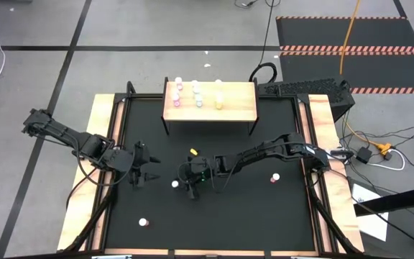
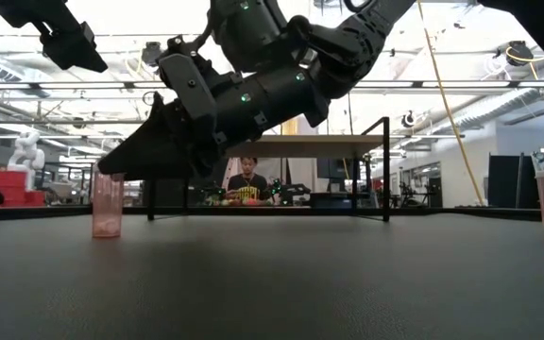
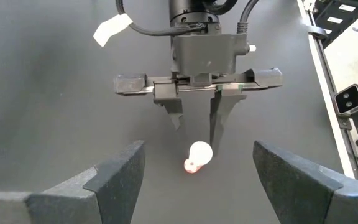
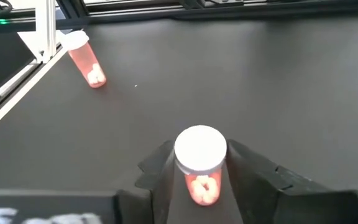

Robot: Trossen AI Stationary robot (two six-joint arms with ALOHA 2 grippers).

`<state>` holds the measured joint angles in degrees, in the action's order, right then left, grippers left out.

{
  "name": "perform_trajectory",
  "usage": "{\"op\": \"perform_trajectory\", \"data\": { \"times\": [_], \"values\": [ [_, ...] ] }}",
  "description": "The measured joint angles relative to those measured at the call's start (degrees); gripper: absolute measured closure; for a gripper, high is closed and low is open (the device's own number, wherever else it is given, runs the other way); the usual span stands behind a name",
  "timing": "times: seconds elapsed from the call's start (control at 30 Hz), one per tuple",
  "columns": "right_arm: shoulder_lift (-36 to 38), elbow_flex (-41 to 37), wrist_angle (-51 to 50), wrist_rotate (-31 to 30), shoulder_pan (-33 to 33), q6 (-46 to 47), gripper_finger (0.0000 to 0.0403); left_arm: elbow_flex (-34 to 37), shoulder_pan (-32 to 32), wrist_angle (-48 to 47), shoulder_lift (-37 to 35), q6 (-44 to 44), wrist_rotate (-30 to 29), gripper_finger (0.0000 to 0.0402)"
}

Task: Pick and place medicine bottles onto shelf by color
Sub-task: Put the top left pink pill bottle on the shelf

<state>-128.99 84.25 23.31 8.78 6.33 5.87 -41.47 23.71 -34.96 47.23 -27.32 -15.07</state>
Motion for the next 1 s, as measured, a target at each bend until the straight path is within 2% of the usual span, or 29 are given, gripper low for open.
{"op": "perform_trajectory", "data": {
  "times": [0.2,0.37,0.53,0.63,0.77,1.0],
  "values": [
    [0.00,0.00,0.02,0.22,-0.40,0.52,0.0298,0.00,0.01,0.00,-0.01,0.01,0.00,0.0103],
    [0.46,-0.03,0.09,0.22,-0.42,3.30,0.0291,0.00,0.02,0.00,0.00,0.01,0.00,0.0103],
    [4.19,-0.04,-0.29,0.22,-0.40,8.40,0.0288,0.00,-0.01,-0.25,0.01,0.10,0.00,0.0103],
    [8.15,-0.04,-3.13,0.14,-0.47,7.76,0.0291,0.00,-0.01,-1.76,-0.01,0.11,0.00,0.0103],
    [15.88,-0.04,-12.72,-0.80,-1.66,4.93,0.0287,0.00,0.00,-2.94,0.01,0.10,-0.31,0.0103],
    [32.49,-0.04,-31.38,-6.65,-7.21,-2.21,0.0286,0.02,-1.55,1.40,0.01,2.66,-5.83,0.0103]
  ]
}}
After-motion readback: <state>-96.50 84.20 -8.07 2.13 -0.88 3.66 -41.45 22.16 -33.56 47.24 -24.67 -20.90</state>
